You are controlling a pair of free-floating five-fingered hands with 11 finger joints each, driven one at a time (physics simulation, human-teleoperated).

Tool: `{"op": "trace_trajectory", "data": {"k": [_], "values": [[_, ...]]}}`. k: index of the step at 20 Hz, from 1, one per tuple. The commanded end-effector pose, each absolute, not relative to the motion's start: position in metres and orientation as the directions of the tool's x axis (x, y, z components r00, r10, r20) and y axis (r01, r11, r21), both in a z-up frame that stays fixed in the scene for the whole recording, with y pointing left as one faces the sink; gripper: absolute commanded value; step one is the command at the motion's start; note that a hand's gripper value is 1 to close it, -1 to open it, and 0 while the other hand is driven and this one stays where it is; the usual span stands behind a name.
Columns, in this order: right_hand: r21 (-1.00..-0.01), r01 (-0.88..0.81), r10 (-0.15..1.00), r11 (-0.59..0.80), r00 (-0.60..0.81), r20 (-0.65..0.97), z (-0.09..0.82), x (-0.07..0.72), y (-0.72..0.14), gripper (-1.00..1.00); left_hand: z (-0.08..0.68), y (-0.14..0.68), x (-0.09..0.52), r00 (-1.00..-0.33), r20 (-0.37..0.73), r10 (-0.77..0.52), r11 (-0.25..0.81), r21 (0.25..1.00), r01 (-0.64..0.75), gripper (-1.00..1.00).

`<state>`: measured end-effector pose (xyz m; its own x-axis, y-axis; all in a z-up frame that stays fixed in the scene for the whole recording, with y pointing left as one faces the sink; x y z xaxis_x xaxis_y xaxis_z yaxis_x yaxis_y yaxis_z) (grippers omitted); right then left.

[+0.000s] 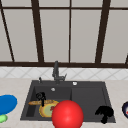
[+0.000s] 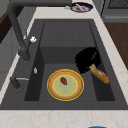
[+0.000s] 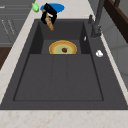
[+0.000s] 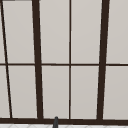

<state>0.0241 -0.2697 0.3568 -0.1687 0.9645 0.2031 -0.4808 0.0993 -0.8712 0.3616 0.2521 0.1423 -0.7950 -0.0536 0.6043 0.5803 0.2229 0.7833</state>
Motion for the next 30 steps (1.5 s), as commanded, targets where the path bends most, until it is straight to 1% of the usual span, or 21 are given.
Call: {"op": "trace_trajectory", "data": {"k": [1, 6, 14, 17, 20, 26, 30], "values": [[-0.871, -0.481, 0.965, 0.099, -0.169, 0.203, 0.357, 0.024, -0.27, 0.0, 0.115, 0.223, 0.356, -0.834, 0.551, -0.029, 0.208, 0.819, 0.534, 1.0], [-0.871, -0.481, 0.965, 0.099, -0.169, 0.203, 0.357, 0.024, -0.27, 0.0, 0.076, 0.196, 0.358, -0.844, 0.536, -0.016, 0.2, 0.829, 0.523, 1.0], [-0.871, -0.481, 0.965, 0.099, -0.169, 0.203, 0.357, 0.024, -0.27, 0.0, 0.009, 0.193, 0.39, -0.807, 0.59, 0.024, 0.178, 0.792, 0.584, 1.0], [-0.871, -0.481, 0.965, 0.099, -0.169, 0.203, 0.357, 0.024, -0.27, 0.0, -0.016, 0.193, 0.401, -0.808, 0.588, 0.024, 0.178, 0.793, 0.583, 1.0], [-0.871, -0.481, 0.965, 0.099, -0.169, 0.203, 0.357, 0.024, -0.27, 0.0, -0.042, 0.193, 0.41, -0.823, 0.568, 0.025, 0.187, 0.806, 0.562, 1.0], [-0.871, -0.481, 0.965, 0.099, -0.169, 0.203, 0.357, 0.024, -0.27, 0.0, -0.094, 0.193, 0.44, -0.821, 0.571, 0.017, 0.193, 0.804, 0.563, 1.0], [-0.871, -0.481, 0.965, 0.099, -0.169, 0.203, 0.357, 0.024, -0.27, 0.0, -0.11, 0.212, 0.461, -0.818, 0.548, 0.177, 0.2, 0.793, 0.575, 1.0]]}}
